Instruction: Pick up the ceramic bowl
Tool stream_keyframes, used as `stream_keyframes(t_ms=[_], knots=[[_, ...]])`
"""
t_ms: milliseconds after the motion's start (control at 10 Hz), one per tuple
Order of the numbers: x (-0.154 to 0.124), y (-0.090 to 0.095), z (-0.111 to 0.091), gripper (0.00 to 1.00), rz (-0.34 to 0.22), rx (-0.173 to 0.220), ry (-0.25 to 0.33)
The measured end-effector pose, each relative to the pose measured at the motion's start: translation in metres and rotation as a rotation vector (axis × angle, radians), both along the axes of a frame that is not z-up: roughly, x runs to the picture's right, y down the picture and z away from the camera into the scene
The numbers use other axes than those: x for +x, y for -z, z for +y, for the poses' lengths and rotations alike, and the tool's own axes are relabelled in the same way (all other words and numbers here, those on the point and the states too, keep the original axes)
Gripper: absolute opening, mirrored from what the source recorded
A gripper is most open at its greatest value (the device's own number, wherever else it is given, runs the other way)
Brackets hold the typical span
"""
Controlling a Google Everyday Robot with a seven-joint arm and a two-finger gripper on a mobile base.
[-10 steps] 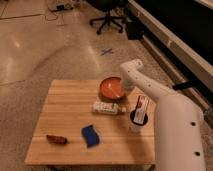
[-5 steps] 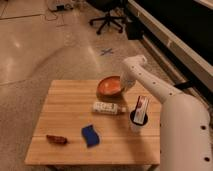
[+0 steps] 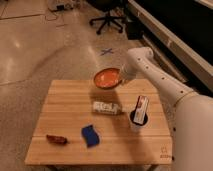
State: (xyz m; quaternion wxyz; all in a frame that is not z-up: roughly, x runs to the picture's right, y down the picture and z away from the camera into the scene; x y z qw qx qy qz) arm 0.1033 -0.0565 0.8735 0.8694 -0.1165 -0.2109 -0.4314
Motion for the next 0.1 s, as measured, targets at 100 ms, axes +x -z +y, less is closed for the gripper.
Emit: stream_keyframes(t_ms=[100], knots=[[0.0000, 0.0068, -0.0011, 0.00, -0.012, 0.003, 0.002]])
